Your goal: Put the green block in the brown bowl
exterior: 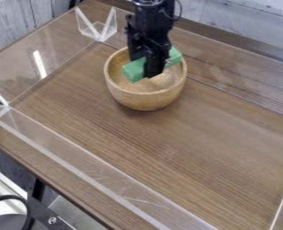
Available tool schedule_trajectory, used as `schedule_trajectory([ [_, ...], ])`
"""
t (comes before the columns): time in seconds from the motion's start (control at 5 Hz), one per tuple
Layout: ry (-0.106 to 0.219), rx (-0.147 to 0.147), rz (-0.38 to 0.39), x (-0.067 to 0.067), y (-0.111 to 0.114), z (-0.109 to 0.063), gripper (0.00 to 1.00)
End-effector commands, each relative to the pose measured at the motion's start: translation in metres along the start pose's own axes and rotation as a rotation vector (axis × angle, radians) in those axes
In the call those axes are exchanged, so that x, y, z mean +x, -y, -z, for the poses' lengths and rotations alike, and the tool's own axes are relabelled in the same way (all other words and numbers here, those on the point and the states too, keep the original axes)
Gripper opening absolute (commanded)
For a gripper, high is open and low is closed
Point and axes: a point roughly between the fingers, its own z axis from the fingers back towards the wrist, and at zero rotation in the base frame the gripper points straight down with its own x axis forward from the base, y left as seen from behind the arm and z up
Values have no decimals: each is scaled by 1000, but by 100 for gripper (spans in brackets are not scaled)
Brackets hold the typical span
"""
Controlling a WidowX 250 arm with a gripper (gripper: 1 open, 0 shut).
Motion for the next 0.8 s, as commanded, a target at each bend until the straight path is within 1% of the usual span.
schedule_trajectory([
  [0.0,60,43,-14,8,-15,-15,0],
  [0.6,55,33,-21,9,-20,-6,0],
])
